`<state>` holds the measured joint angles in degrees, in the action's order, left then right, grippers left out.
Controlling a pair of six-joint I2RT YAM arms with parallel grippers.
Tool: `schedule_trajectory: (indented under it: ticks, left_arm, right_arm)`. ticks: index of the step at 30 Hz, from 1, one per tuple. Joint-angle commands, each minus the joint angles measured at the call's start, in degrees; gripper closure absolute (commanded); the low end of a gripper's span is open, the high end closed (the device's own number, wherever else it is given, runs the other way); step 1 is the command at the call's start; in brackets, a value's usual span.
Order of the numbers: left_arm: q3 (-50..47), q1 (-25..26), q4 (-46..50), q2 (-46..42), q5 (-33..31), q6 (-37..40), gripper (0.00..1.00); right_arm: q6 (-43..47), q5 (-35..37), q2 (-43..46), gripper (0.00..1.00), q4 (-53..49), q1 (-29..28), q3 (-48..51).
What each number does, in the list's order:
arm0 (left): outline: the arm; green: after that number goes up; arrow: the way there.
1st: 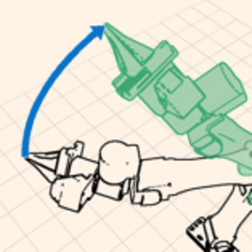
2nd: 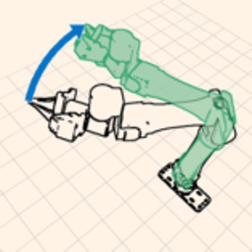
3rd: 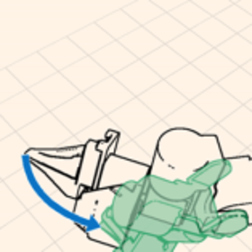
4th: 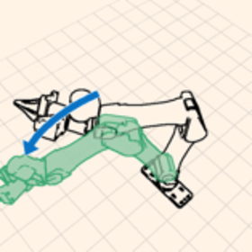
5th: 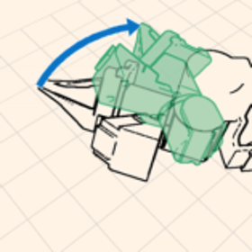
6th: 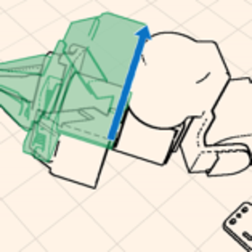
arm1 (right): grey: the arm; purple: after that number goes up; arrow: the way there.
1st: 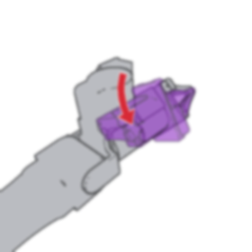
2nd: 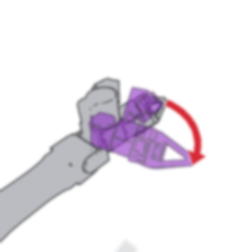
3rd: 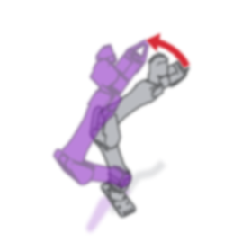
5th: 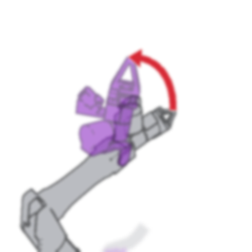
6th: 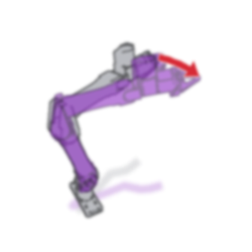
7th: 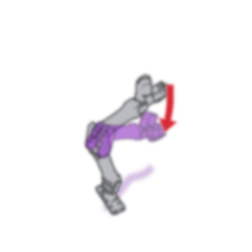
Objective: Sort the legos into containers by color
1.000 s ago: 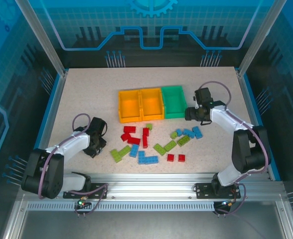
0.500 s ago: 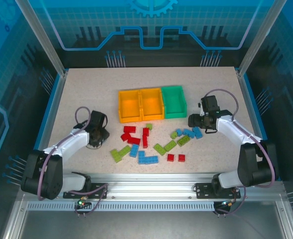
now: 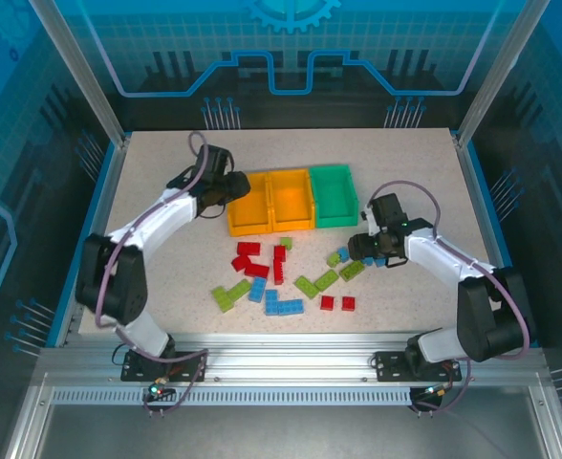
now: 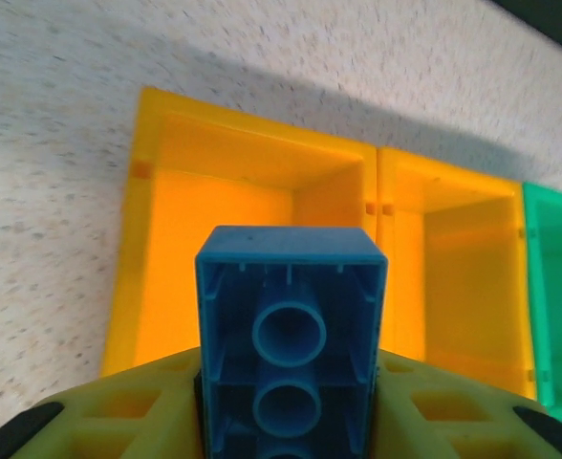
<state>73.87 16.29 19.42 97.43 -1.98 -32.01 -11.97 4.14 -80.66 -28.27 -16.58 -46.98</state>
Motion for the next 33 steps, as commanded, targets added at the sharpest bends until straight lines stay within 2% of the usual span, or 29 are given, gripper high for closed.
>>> schedule_trajectory:
  ticks: [1,7,12,14,26,28,30,33]
  left_arm:
    - [7.03,0.23,6.58,5.44,3.21,6.15,0.58]
    - [11.43,0.23,8.99,10.80,3.99,5.66,0.57]
    - [11.48,0.48,8.29,11.47,5.16,4.70,0.51]
    - [11.39,0.74,8.48,11.23,4.75,4.66,0.43]
    - [9.64,1.90,7.69,7.48,4.00,3.49,0.25]
    - [8.72,1.98,7.33,6.25,3.89,3.02,0.18]
    - [7.66,1.94,6.82,4.89,3.84,2.48,0.04]
    - [6.53,1.98,6.44,3.03,3.40,1.82,0.01]
  right_arm:
    - [5.67,3.15,0.66,0.28,-3.58,-1.86,-2.11]
    - [9.02,7.64,-0.32,0.31,-4.76,-3.04,-3.11]
    - [9.63,6.25,-3.12,0.37,-5.31,-3.45,-4.97]
    - [9.97,5.12,-3.51,0.39,-4.96,-3.87,-4.71]
    - [12.09,4.26,-8.31,0.47,-4.57,-4.25,-6.66]
    - [12.56,3.98,-9.18,0.48,-4.94,-4.40,-7.10]
    - [12.84,4.26,-9.99,0.51,-5.12,-4.60,-7.36]
    - [13.07,4.63,-11.04,0.55,-5.21,-4.80,-7.50]
